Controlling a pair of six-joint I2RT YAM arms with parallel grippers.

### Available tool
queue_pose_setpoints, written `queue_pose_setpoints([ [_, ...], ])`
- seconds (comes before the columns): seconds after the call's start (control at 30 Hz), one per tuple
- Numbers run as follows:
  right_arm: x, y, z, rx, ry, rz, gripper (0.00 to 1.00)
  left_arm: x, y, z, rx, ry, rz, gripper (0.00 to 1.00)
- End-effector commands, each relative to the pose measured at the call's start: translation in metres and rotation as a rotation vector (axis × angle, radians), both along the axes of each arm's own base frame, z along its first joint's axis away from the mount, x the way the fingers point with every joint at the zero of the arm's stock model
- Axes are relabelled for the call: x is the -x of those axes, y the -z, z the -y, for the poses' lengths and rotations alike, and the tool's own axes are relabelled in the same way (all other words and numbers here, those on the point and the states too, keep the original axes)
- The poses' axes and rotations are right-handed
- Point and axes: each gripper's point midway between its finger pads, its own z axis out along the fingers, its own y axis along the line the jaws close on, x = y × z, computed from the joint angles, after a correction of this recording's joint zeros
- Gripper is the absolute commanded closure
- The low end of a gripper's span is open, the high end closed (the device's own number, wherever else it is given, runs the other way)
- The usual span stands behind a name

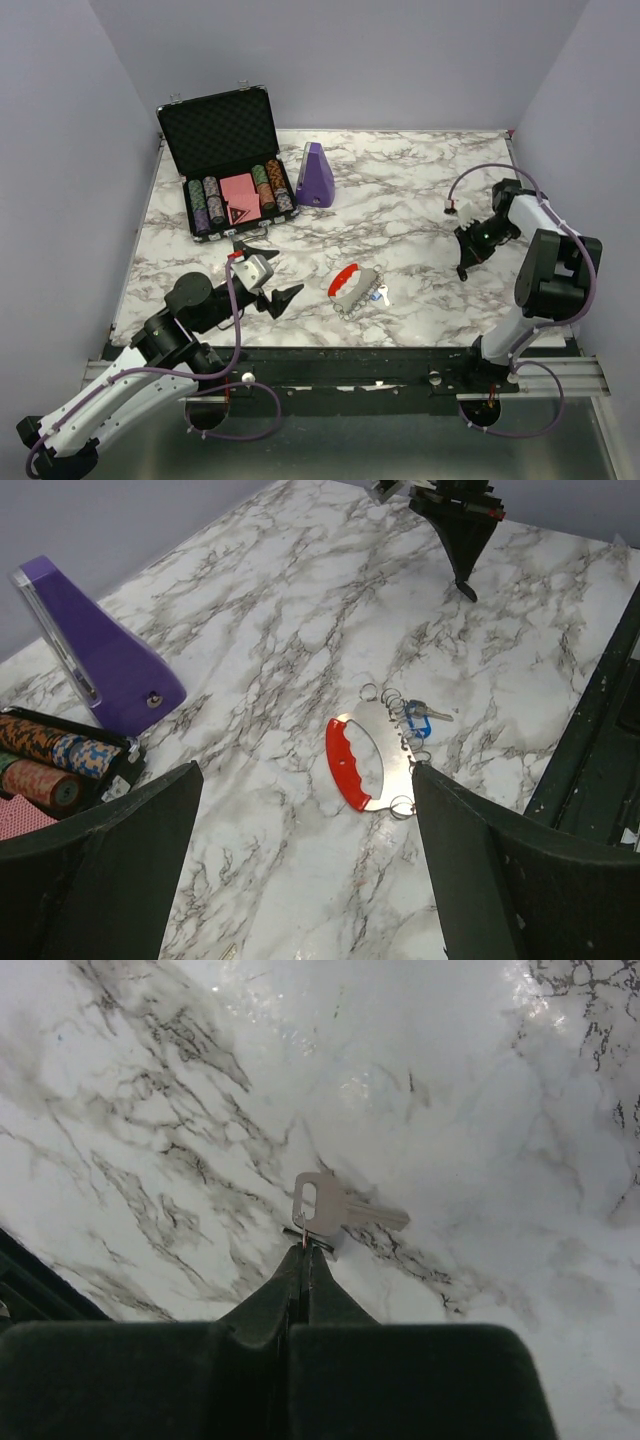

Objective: Put the keys on the keyring

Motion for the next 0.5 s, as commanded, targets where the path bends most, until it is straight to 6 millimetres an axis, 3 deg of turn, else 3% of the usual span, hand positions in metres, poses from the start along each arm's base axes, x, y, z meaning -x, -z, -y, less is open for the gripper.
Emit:
queue_pose_setpoints([
  [0.0,-0.020,0.006,-0.003,0.028,0.009,0.012,0.99,0.001,-0.004,-0.002,-0.006,0.004,0.017,0.06],
  [0.47,-0.048,0.019,-0.028,0.050,-0.023,0.024,0.99,0.000,0.000,0.000,-0.016,0.007,0.010,0.06],
])
